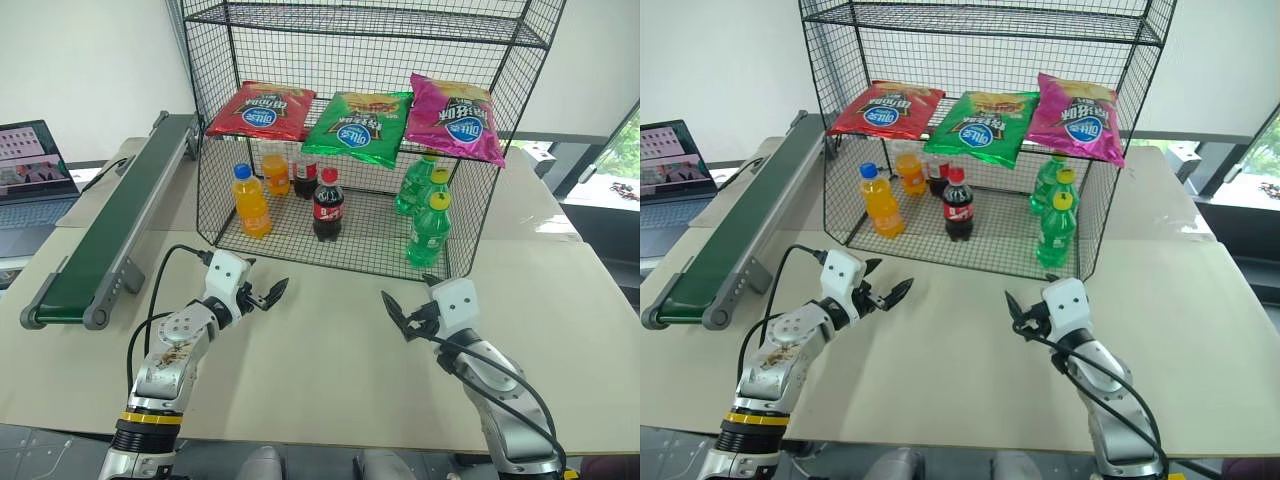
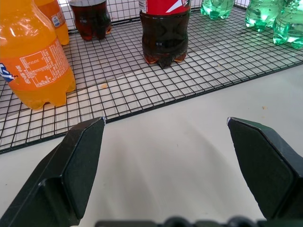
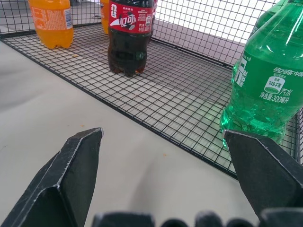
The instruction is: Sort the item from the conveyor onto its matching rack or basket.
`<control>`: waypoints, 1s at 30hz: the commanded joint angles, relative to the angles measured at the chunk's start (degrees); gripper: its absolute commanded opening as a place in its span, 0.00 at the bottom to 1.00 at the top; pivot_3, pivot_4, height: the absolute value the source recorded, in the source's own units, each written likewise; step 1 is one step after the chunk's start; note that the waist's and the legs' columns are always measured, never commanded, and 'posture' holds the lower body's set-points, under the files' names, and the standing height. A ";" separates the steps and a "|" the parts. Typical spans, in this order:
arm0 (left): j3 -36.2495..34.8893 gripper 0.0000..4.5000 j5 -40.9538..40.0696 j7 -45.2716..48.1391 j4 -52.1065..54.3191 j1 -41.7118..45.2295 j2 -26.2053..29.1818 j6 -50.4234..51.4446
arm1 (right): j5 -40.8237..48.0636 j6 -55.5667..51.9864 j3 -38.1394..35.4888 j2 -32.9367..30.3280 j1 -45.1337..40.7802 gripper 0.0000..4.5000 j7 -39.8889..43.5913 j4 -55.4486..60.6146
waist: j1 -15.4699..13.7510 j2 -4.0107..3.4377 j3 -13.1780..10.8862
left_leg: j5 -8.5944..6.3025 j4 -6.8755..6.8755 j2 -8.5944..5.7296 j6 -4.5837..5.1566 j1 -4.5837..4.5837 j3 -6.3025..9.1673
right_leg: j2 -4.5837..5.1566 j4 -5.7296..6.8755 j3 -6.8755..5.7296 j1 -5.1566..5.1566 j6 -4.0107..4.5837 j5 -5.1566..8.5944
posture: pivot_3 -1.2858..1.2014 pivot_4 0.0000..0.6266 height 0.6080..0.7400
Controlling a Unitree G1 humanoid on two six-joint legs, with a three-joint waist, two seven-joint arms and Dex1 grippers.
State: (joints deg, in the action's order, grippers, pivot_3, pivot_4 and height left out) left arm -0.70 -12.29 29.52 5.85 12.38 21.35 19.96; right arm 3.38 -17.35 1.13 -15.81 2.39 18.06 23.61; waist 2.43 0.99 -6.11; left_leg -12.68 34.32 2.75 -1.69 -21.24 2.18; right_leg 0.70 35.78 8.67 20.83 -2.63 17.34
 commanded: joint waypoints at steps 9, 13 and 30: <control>-1.29 0.98 -0.62 -1.15 4.18 -3.72 -1.25 -2.56 | -0.40 2.86 1.40 -0.71 -2.02 1.00 1.07 0.01 | -0.10 0.05 -0.03 | 0.00 0.00 0.00 0.00 0.04 0.02 | 0.01 0.03 -0.02 0.01 -0.01 0.00 | 0.52 0.24 0.98; -2.39 0.98 -1.30 -1.84 4.87 -3.71 -0.97 -1.59 | -0.24 2.78 1.26 -0.31 -1.95 1.00 0.56 0.47 | -0.06 0.04 -0.03 | 0.00 0.05 -0.01 0.00 0.02 0.02 | 0.01 0.02 -0.01 -0.02 -0.12 0.06 | 0.52 0.24 0.98; -2.68 0.98 -1.39 -1.18 3.67 -2.95 -0.45 -2.38 | -0.79 2.76 0.77 -0.31 0.34 1.00 -0.94 3.03 | 0.00 0.05 -0.03 | 0.00 -0.02 -0.01 0.00 0.02 0.01 | 0.01 0.00 -0.01 -0.01 0.01 0.00 | 0.52 0.24 0.98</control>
State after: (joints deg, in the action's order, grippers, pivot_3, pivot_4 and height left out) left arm -3.03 -13.60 28.20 8.36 8.52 20.55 18.86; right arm 2.87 -16.06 2.63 -16.16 3.09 17.84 23.41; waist 2.43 1.03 -6.14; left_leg -12.68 34.30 2.74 -1.69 -21.22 2.18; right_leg 0.71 35.78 8.67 20.83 -2.63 17.34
